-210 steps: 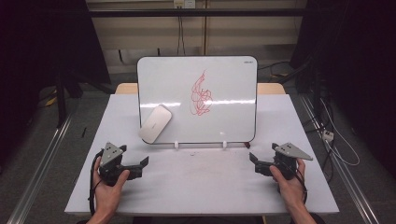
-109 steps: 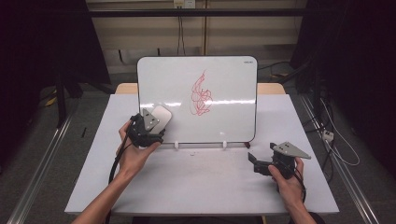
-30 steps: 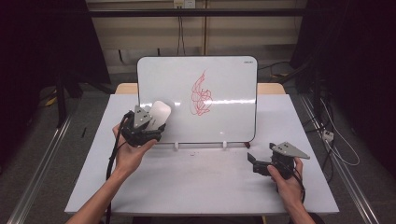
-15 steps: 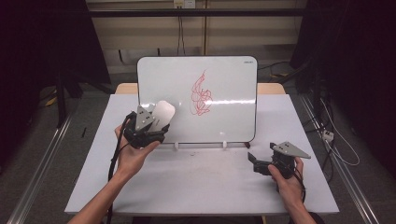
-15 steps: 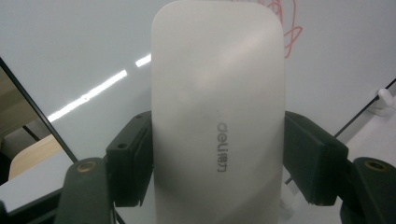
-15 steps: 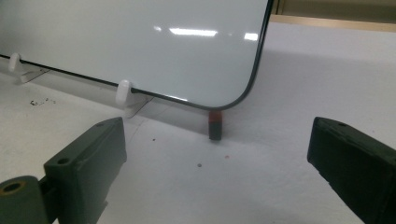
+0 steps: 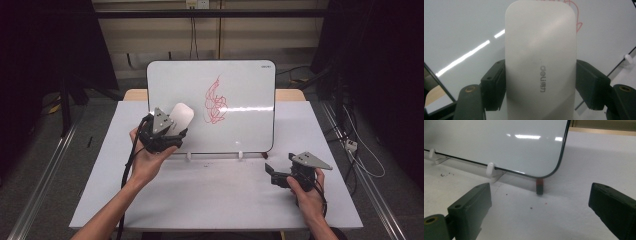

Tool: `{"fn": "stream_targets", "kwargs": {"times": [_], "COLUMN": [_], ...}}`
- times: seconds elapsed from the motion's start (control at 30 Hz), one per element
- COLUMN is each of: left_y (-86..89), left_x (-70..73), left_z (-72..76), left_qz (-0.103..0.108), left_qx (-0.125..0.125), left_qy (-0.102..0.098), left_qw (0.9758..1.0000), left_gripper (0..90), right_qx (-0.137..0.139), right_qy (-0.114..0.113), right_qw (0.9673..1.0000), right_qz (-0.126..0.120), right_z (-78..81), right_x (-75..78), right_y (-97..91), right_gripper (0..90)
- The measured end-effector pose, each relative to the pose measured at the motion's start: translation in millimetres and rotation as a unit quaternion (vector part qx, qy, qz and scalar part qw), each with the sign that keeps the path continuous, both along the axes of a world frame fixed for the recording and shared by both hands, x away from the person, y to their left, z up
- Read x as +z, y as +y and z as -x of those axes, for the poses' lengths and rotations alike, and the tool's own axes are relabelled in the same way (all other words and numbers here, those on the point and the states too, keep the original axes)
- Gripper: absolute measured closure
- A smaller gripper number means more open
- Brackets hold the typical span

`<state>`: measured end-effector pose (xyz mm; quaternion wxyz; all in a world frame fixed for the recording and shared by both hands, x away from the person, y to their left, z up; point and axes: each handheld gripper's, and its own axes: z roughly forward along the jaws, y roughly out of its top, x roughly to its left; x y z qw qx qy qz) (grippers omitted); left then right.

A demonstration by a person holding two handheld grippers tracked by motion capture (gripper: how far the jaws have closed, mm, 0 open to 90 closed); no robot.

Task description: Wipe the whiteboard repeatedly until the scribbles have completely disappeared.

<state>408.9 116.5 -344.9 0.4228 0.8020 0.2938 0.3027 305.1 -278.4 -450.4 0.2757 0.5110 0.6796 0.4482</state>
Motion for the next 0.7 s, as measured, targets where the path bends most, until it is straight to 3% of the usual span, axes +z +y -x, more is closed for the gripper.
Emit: {"fn": "stream_targets", "kwargs": {"times": [0.43, 0.7], "left_y": [-23.1, -37.1], "left_x": [28.2, 36.8], "left_z": [-20.5, -31.5], "left_qz": [0.01, 0.003], "left_qx": [-0.003, -0.006], "left_qy": [-0.021, -0.028], "left_qw": [0.9997, 0.9996], "left_gripper": [31.1, 31.1], "right_qx": [0.001, -0.001], "right_qy": [0.001, 0.002], "right_qw": [1.0, 1.0], "right_qz": [-0.003, -0.005], "right_z": [-0.6, -0.9], "right_x": [0.4, 0.0], "right_y": [0.1, -0.9], "right_gripper": [4.5, 4.5]}}
